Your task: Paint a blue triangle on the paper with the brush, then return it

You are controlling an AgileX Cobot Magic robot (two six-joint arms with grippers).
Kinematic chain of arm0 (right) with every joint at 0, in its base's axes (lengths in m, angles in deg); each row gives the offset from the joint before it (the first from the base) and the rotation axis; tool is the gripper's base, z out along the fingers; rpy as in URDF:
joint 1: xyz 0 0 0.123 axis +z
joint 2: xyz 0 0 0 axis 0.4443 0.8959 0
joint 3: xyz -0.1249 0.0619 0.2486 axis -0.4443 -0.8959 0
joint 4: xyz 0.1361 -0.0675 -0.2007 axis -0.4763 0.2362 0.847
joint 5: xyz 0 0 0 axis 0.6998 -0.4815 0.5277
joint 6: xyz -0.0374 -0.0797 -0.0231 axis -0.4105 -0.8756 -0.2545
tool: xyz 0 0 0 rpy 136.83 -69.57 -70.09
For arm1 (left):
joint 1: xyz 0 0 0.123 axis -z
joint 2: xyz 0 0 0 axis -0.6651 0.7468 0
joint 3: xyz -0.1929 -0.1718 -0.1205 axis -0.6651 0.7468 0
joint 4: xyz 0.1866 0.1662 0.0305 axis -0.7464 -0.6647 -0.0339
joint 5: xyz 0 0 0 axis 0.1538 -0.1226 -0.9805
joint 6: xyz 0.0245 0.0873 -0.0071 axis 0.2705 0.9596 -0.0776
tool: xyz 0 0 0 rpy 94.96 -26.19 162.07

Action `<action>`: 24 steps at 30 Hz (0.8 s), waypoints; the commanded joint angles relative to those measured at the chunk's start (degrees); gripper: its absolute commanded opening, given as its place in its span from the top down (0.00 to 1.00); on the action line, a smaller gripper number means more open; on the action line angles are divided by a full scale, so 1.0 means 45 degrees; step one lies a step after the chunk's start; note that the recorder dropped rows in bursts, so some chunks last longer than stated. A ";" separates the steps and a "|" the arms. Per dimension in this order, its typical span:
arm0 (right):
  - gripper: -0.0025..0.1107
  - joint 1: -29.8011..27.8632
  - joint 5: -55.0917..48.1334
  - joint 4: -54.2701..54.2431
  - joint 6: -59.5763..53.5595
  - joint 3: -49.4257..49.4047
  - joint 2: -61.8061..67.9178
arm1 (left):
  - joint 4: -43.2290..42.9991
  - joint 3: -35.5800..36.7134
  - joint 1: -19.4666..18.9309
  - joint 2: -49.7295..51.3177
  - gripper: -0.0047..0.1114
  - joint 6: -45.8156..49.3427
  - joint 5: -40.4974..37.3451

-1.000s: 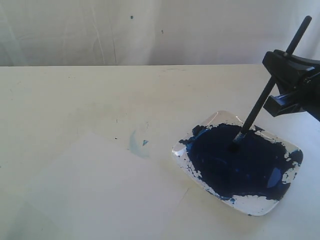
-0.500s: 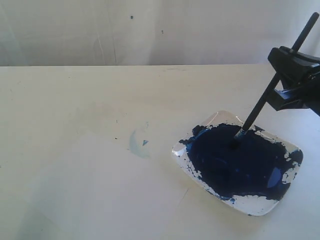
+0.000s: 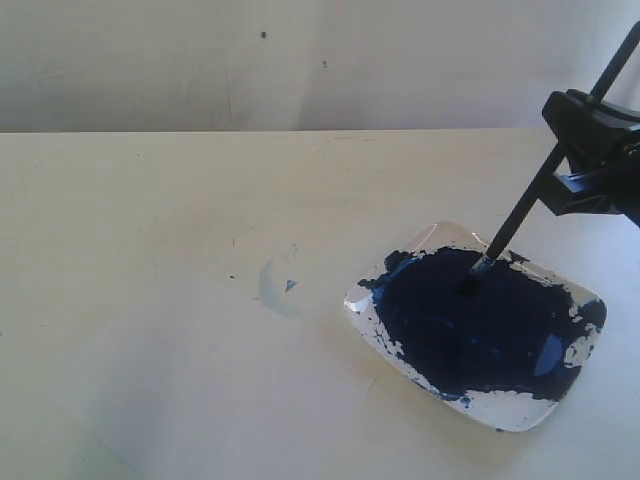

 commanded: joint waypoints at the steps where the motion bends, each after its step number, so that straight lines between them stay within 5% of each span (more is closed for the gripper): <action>1: 0.98 -0.0132 0.0053 -0.0156 0.0000 0.0007 -0.0054 | 0.0233 -0.2131 0.0069 0.2125 0.96 0.1887 -0.4605; 7: 0.98 -0.0132 0.0053 -0.0156 0.0000 0.0007 -0.0054 | 0.0611 -0.3933 0.0097 0.6582 0.96 0.3428 -0.8552; 17: 0.98 -0.0132 0.0053 -0.0056 0.0287 0.0007 -0.0054 | 0.7688 -0.6815 0.0958 1.3491 0.96 1.1302 -1.4526; 24: 0.98 -0.0132 0.0053 -0.0056 0.0623 0.0007 -0.0054 | 0.7714 -0.6844 0.0935 1.6184 0.96 1.1479 -1.3415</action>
